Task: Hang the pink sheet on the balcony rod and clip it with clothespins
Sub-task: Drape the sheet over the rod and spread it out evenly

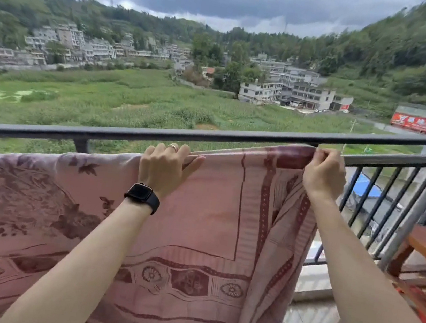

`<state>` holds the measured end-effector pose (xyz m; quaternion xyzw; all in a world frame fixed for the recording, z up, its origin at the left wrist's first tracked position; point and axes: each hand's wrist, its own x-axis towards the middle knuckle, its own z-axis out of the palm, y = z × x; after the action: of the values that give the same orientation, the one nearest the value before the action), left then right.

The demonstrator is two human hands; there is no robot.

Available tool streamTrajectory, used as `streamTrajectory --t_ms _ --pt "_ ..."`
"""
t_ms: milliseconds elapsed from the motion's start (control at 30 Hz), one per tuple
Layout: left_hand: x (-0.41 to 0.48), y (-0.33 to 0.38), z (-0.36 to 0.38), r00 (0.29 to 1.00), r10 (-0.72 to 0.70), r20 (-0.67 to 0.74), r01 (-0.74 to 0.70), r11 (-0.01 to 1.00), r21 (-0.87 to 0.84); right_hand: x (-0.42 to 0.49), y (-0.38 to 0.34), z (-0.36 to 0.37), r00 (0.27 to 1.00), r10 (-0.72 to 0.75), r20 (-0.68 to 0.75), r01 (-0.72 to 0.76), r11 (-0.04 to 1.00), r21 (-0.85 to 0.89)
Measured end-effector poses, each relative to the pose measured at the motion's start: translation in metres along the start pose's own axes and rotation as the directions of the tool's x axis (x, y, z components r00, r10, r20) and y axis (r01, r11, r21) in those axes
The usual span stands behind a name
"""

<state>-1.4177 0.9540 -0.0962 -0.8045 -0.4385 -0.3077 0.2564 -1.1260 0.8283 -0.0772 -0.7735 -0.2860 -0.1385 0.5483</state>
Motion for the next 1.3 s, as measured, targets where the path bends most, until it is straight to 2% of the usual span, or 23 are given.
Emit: streamTrajectory --t_ms 67,133,200,267,300,367,400,467,567,633,733,867,967,1000,1067,1133,1167,1233,1300 --pt "-0.009 -0.015 0.001 1.000 0.002 -0.022 -0.002 1.000 0.005 -0.010 0.023 0.001 0.992 -0.081 0.098 0.085 0.996 -0.039" --pt "-0.015 -0.029 -0.003 0.996 -0.081 -0.028 0.081 0.997 0.010 -0.021 0.027 0.002 0.977 -0.096 0.188 0.086 0.994 0.063" --pt "-0.019 -0.031 -0.007 0.977 -0.213 -0.031 0.212 0.977 -0.019 -0.022 0.022 0.001 0.920 0.027 0.391 -0.086 0.987 0.134" --pt "-0.020 -0.027 -0.012 0.950 -0.310 -0.049 0.308 0.951 -0.033 -0.030 0.014 0.005 0.777 0.069 0.626 -0.273 0.933 0.236" --pt "-0.018 -0.023 -0.015 0.948 -0.313 -0.057 0.312 0.950 -0.034 -0.035 0.007 0.007 0.718 0.066 0.693 -0.358 0.889 0.286" --pt "-0.013 -0.007 -0.018 0.968 -0.244 -0.063 0.241 0.969 -0.057 -0.043 -0.005 0.013 0.670 0.035 0.741 -0.419 0.842 0.339" --pt "-0.009 0.007 -0.020 0.980 -0.190 -0.054 0.186 0.980 -0.073 -0.046 -0.008 0.017 0.667 0.020 0.745 -0.409 0.845 0.343" --pt "-0.002 0.036 -0.019 0.995 -0.095 -0.021 0.092 0.989 -0.120 -0.052 -0.011 0.025 0.695 -0.039 0.718 -0.293 0.896 0.333" --pt "0.000 0.054 -0.006 1.000 -0.009 0.027 0.013 0.992 -0.126 -0.057 -0.016 0.026 0.783 -0.177 0.596 -0.001 0.958 0.285" --pt "-0.005 0.035 0.006 0.999 0.030 0.035 -0.026 0.993 -0.115 -0.049 -0.027 0.019 0.848 -0.219 0.484 0.101 0.961 0.258" --pt "-0.010 0.003 0.016 0.996 0.085 -0.013 -0.086 0.991 -0.107 -0.027 -0.034 0.012 0.890 -0.157 0.427 -0.021 0.924 0.382" --pt "-0.026 -0.033 0.019 0.978 0.143 -0.151 -0.155 0.986 -0.069 -0.055 -0.035 0.029 0.899 -0.105 0.426 -0.076 0.919 0.388" --pt "-0.044 -0.084 0.014 0.950 0.183 -0.253 -0.198 0.980 -0.036 -0.039 -0.038 0.019 0.949 0.079 0.306 -0.231 0.833 0.503" --pt "-0.050 -0.101 0.011 0.944 0.200 -0.261 -0.211 0.977 -0.017 -0.033 -0.040 0.013 0.959 0.118 0.259 -0.242 0.815 0.527" --pt "-0.061 -0.124 0.005 0.952 0.188 -0.241 -0.193 0.981 0.002 -0.042 -0.050 0.010 0.974 0.048 0.222 -0.156 0.851 0.501" --pt "-0.066 -0.126 0.000 0.982 0.072 -0.177 -0.079 0.996 -0.037 -0.072 -0.058 0.020 0.954 -0.054 0.294 -0.108 0.856 0.506" --pt "-0.068 -0.123 -0.004 0.992 0.009 -0.124 -0.016 0.998 -0.057 -0.088 -0.056 0.027 0.940 -0.056 0.337 -0.136 0.844 0.519" --pt "-0.069 -0.110 -0.010 0.997 -0.067 -0.039 0.064 0.995 -0.073 -0.110 -0.043 0.039 0.917 0.046 0.396 -0.280 0.782 0.556" --pt "-0.064 -0.095 -0.018 0.998 -0.053 -0.023 0.051 0.995 -0.080 -0.116 -0.030 0.045 0.872 0.197 0.448 -0.453 0.669 0.590"
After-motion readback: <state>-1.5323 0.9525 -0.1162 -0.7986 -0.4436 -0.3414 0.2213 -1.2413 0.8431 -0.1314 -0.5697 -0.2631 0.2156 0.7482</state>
